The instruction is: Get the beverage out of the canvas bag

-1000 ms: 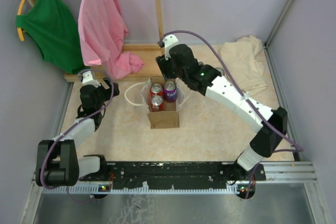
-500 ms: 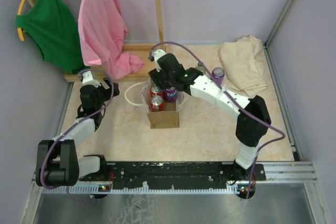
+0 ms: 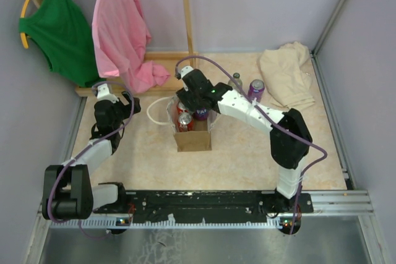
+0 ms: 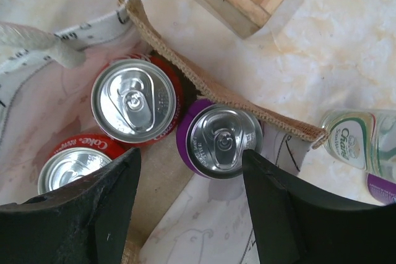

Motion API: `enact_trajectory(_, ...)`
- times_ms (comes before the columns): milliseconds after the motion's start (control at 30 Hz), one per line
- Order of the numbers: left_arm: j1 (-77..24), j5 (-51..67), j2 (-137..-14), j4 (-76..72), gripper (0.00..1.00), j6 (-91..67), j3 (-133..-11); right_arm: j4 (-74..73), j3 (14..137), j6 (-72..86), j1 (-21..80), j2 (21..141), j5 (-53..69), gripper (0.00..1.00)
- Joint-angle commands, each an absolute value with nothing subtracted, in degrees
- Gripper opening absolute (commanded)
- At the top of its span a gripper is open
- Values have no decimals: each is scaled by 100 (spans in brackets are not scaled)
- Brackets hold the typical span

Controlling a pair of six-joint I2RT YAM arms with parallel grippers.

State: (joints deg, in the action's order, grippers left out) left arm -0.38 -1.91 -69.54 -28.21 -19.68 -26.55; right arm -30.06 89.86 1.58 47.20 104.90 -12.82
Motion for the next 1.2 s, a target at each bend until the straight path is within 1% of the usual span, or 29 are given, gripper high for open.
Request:
enact_trajectory(0,-52,-122,-6963,-2889,100,-1976,-2716,-2986,8930,239,4739,10529,-1454,67)
enact_trajectory(400,-48,-95,-7033,-2917,100,-1978,-2735,-3103,8846,251,4619,10566,-1767,71)
enact_trajectory(567,-52,-65,-7074,-2938,100,-1986,-2785,-3173,8932,167,4554,10729,-1904,75)
enact_trajectory(867,-48,-42,-7082,-2934,100,-1983,-2805,-3063,8917,139,4412,10898,-1663,83)
enact_trajectory(1167,-53,-26,-7099,-2944,100,-2012,-2752,-2822,8838,71,4397,11130,-1737,84)
